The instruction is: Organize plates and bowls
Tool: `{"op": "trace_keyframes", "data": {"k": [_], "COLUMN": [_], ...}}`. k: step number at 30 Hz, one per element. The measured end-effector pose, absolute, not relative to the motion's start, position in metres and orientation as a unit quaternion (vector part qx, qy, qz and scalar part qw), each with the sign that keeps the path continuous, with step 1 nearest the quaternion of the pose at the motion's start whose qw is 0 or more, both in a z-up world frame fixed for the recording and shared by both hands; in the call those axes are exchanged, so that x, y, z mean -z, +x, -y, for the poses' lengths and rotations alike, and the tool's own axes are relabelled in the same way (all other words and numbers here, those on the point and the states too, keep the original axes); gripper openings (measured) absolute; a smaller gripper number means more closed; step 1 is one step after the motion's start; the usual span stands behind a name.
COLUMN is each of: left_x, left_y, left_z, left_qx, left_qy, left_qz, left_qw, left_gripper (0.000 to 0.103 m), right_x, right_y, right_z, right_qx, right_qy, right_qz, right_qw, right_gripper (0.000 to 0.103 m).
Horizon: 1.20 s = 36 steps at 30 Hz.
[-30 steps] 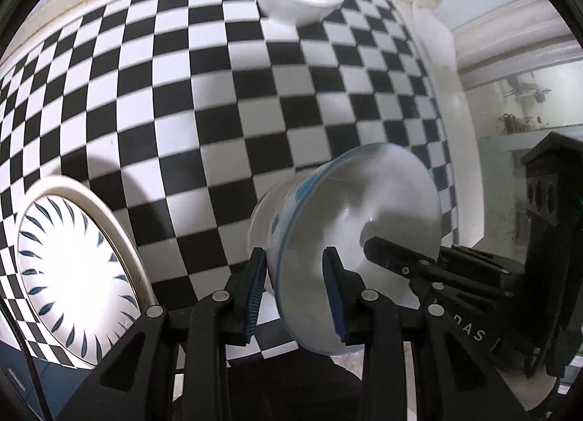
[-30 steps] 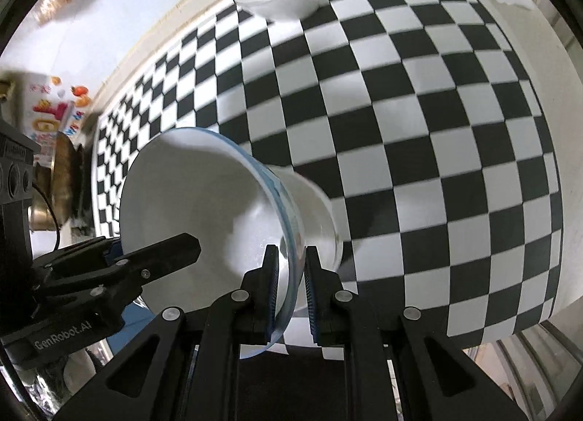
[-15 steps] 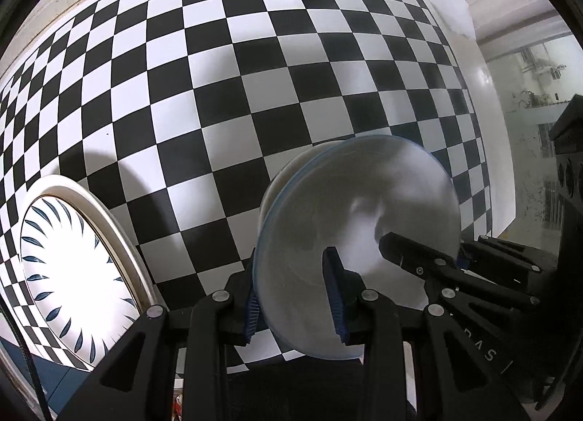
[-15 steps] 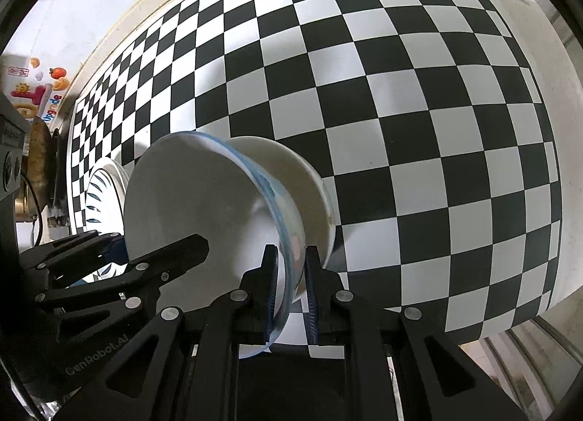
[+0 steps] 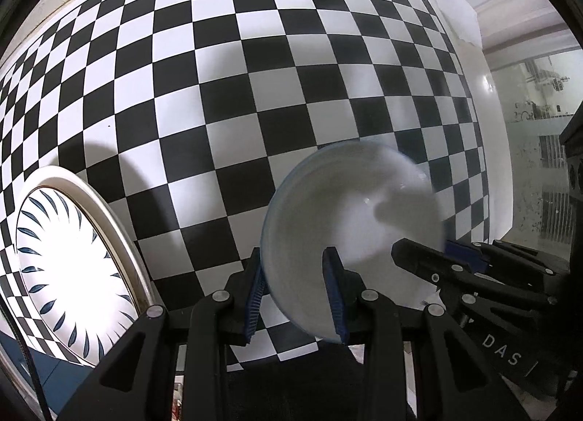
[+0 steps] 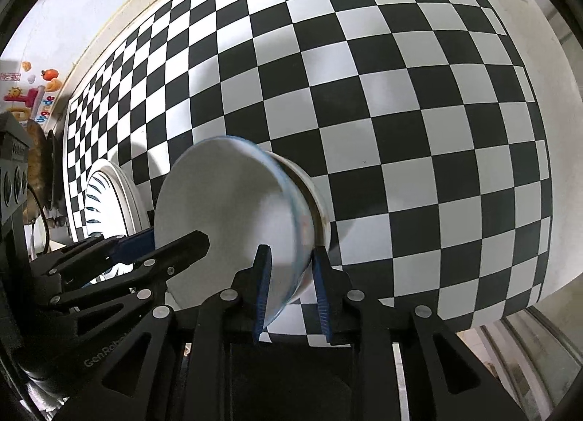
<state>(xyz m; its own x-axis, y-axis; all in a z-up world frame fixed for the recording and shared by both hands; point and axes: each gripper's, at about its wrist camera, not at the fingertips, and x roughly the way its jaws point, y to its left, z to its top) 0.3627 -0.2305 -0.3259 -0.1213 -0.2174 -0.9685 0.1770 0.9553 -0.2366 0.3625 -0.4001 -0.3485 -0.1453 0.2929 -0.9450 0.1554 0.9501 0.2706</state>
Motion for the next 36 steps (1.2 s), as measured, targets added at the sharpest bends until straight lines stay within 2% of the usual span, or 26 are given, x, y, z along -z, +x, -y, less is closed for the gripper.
{"op": "trace_keyframes", "data": {"k": [12, 20, 23, 26, 27, 36], "left_x": [0.319, 0.271, 0.256, 0.252, 0.253, 0.293], "left_y": [0.361, 0.383, 0.409, 0.444, 0.46, 0.572], "left_z": [0.23, 0.209, 0.2, 0.198, 0.199, 0.22], "left_qx": [0.149, 0.135, 0.122, 0.117, 0.112, 0.102], "left_qy": [-0.01, -0.048, -0.079, -0.1, -0.105, -0.13], "left_qz": [-0.732, -0.699, -0.683, -0.678, -0.678, -0.693], "left_qw": [0.665, 0.7, 0.716, 0.718, 0.718, 0.701], "left_gripper": [0.029, 0.03, 0.03, 0.032, 0.032, 0.032], "right_x": [0.348, 0.317, 0.3, 0.287, 0.285, 0.303], "right_y": [0.361, 0.368, 0.386, 0.412, 0.422, 0.541], "right_z": [0.402, 0.421, 0.435, 0.451, 0.456, 0.488], "right_qx": [-0.063, -0.082, -0.087, -0.087, -0.086, -0.075], "right_qy": [0.143, 0.157, 0.173, 0.19, 0.196, 0.238], "right_qz": [-0.758, -0.737, -0.722, -0.705, -0.699, -0.674], "right_qw": [0.633, 0.653, 0.664, 0.678, 0.682, 0.695], "right_gripper": [0.026, 0.026, 0.027, 0.039, 0.04, 0.041]}}
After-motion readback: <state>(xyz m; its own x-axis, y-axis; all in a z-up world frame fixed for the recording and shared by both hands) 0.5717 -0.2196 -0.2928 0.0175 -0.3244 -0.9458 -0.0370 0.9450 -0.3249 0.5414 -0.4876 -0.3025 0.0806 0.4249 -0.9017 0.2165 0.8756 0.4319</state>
